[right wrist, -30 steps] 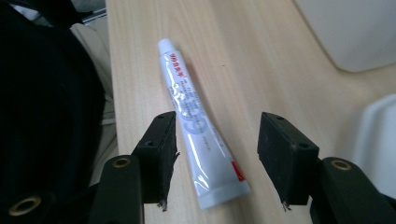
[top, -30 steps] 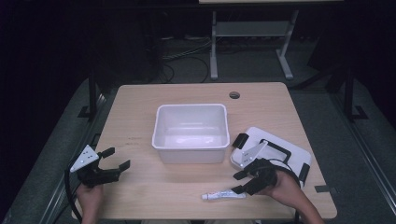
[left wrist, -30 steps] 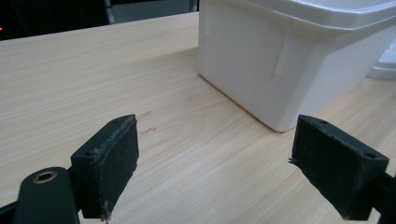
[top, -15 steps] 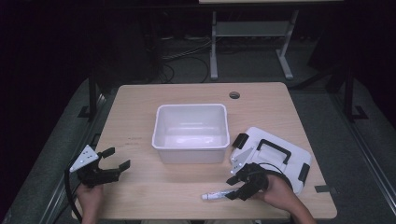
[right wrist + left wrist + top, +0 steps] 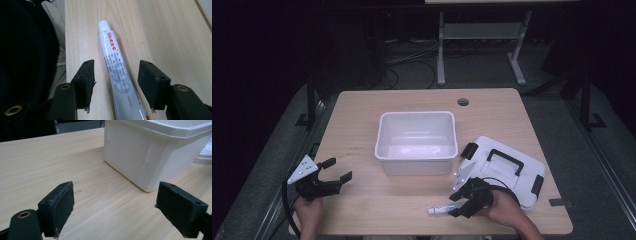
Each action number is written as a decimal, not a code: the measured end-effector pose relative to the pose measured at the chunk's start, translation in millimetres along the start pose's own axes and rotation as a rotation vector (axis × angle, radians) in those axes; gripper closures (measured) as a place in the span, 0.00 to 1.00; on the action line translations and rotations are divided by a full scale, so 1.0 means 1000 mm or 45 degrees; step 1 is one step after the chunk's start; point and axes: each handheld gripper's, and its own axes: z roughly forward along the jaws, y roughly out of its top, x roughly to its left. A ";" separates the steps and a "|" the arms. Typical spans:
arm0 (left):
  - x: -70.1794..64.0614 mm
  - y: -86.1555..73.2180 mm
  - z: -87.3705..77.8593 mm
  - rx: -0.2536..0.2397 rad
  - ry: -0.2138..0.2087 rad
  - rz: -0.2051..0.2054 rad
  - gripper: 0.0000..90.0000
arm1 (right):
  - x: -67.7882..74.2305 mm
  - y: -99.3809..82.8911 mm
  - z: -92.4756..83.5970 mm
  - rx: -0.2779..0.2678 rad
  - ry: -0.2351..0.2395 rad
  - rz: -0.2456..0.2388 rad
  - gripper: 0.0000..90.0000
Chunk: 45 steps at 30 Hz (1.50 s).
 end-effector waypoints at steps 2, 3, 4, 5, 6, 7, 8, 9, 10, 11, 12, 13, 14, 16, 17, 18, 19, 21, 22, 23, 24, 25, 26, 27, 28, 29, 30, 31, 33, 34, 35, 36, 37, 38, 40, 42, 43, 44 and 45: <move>0.000 0.000 0.000 0.001 -0.001 -0.001 0.16 | 0.001 0.003 0.001 0.010 0.002 -0.013 0.53; 0.000 0.000 0.000 0.001 -0.004 -0.002 0.16 | 0.001 0.004 0.002 0.012 0.006 -0.019 0.53; 0.000 0.000 0.000 0.000 -0.003 -0.003 0.16 | 0.001 0.005 0.002 0.014 0.005 -0.025 0.54; 0.000 0.000 0.000 -0.001 -0.002 -0.003 0.16 | 0.001 0.005 0.003 0.015 0.006 -0.030 0.54; 0.000 0.000 0.000 -0.001 -0.003 -0.002 0.16 | 0.001 0.005 0.004 0.015 0.005 -0.033 0.54; 0.000 0.000 0.000 -0.001 -0.003 -0.002 0.16 | 0.001 0.006 0.005 0.020 0.006 -0.032 0.54; 0.000 0.000 0.000 -0.001 -0.005 -0.003 0.16 | 0.001 0.006 0.005 0.020 0.006 -0.032 0.54; 0.000 0.000 0.001 -0.003 -0.007 -0.004 0.16 | 0.001 0.006 0.008 0.022 0.010 -0.032 0.56; 0.000 0.000 0.001 -0.003 -0.007 -0.004 0.16 | 0.001 0.006 0.009 0.021 0.013 -0.028 0.57; 0.000 0.000 0.001 0.000 -0.007 -0.002 0.16 | 0.001 0.006 0.009 0.023 0.012 -0.034 0.58; 0.000 0.000 0.001 -0.001 -0.004 -0.002 0.16 | 0.001 0.006 0.010 0.022 0.008 -0.042 0.59; 0.000 0.000 0.000 -0.002 -0.004 -0.004 0.16 | 0.001 0.007 0.010 0.022 0.011 -0.040 0.60; 0.000 0.000 0.000 -0.002 -0.006 -0.005 0.16 | 0.001 0.007 0.010 0.024 0.010 -0.040 0.61; 0.000 0.000 0.000 -0.004 -0.004 -0.009 0.16 | 0.000 0.008 0.012 0.024 0.009 -0.046 0.63; 0.001 0.000 0.000 -0.006 -0.005 -0.011 0.16 | 0.000 0.008 0.012 0.027 0.009 -0.052 0.65; 0.001 0.000 0.000 -0.007 -0.006 -0.012 0.16 | 0.000 0.008 0.013 0.029 0.008 -0.061 0.66; 0.001 0.000 0.000 -0.007 -0.008 -0.014 0.16 | 0.001 0.009 0.014 0.034 0.007 -0.067 0.67; 0.002 -0.001 0.001 -0.007 -0.010 -0.023 0.16 | 0.001 0.009 0.016 0.045 0.003 -0.078 0.69; 0.002 -0.001 0.000 -0.008 -0.011 -0.020 0.16 | 0.002 0.010 0.017 0.046 0.003 -0.078 0.69; 0.002 -0.001 0.000 -0.008 -0.013 -0.020 0.16 | 0.001 0.010 0.017 0.049 0.002 -0.085 0.70; 0.002 -0.001 0.000 -0.008 -0.013 -0.020 0.16 | 0.001 0.011 0.017 0.052 0.001 -0.087 0.70; 0.002 -0.001 0.000 -0.011 -0.015 -0.023 0.16 | 0.002 0.011 0.018 0.052 0.002 -0.088 0.70; 0.002 -0.001 0.000 -0.011 -0.015 -0.023 0.16 | 0.002 0.011 0.018 0.052 0.002 -0.088 0.70; 0.002 0.000 0.000 -0.011 -0.020 -0.025 0.16 | 0.002 0.012 0.019 0.056 0.001 -0.096 0.71; 0.002 0.000 0.000 -0.011 -0.020 -0.025 0.16 | 0.002 0.012 0.019 0.056 0.001 -0.096 0.71; 0.002 0.000 0.000 -0.015 -0.023 -0.032 0.16 | 0.002 0.012 0.020 0.064 -0.002 -0.096 0.71; 0.002 0.000 0.000 -0.016 -0.023 -0.030 0.16 | 0.002 0.012 0.020 0.068 -0.003 -0.102 0.71; 0.002 0.000 0.000 -0.014 -0.020 -0.028 0.16 | 0.002 0.012 0.021 0.070 -0.005 -0.107 0.71; 0.002 0.000 0.000 -0.015 -0.018 -0.028 0.16 | 0.003 0.012 0.021 0.071 -0.008 -0.112 0.71; 0.002 0.000 0.000 -0.015 -0.020 -0.028 0.16 | 0.003 0.012 0.021 0.071 -0.008 -0.112 0.72; 0.002 0.000 0.000 -0.014 -0.021 -0.028 0.16 | 0.003 0.012 0.021 0.071 -0.013 -0.117 0.73; 0.002 0.000 0.000 -0.014 -0.019 -0.028 0.16 | 0.003 0.012 0.021 0.071 -0.016 -0.120 0.73; 0.002 -0.001 0.000 -0.017 -0.018 -0.034 0.16 | 0.003 0.012 0.021 0.071 -0.024 -0.128 0.75; 0.002 -0.001 0.000 -0.017 -0.018 -0.034 0.16 | 0.003 0.012 0.021 0.071 -0.024 -0.128 0.75; 0.003 -0.001 0.000 -0.020 -0.022 -0.036 0.16 | 0.003 0.012 0.021 0.069 -0.026 -0.133 0.77; 0.004 -0.001 -0.001 -0.024 -0.021 -0.037 0.16 | 0.003 0.012 0.021 0.069 -0.024 -0.135 0.77; 0.004 -0.001 -0.001 -0.024 -0.023 -0.039 0.16 | 0.002 0.012 0.021 0.072 -0.023 -0.133 0.78; 0.004 -0.001 -0.001 -0.024 -0.023 -0.042 0.16 | 0.002 0.012 0.021 0.073 -0.025 -0.133 0.78; 0.004 -0.001 -0.001 -0.024 -0.021 -0.041 0.16 | 0.002 0.013 0.021 0.075 -0.024 -0.129 0.78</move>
